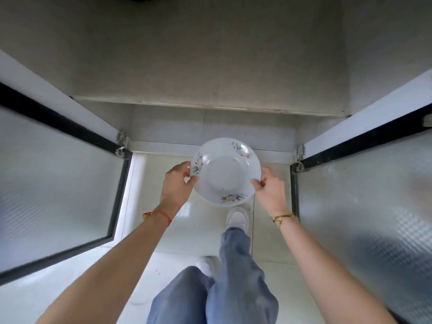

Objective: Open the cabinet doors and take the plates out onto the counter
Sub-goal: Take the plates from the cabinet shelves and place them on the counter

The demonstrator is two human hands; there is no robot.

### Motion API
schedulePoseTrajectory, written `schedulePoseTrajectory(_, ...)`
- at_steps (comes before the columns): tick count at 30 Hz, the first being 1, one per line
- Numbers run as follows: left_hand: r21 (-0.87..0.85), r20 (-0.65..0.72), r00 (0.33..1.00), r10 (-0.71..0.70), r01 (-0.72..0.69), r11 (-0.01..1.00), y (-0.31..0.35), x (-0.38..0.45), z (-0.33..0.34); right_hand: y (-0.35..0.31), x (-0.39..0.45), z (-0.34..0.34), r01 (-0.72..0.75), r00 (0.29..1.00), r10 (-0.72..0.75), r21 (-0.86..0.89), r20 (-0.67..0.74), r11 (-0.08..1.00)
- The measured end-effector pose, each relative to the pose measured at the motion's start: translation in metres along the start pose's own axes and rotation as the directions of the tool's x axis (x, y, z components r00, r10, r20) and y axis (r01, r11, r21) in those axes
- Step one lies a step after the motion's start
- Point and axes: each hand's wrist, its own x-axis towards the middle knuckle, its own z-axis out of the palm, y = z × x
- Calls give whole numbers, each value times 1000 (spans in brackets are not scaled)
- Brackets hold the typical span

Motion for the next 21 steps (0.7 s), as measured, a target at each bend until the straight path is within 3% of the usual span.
schedulePoseTrajectory(13,-29,-77,997,22,-24,999,173,-207,-208,-163,-217,-190,27,999,-21,156,-43,987)
schedulePoseTrajectory(21,-44,-123,990,68,-74,996,253,-259,-282,-220,-262,-277,95,995,-89,158,-42,983)
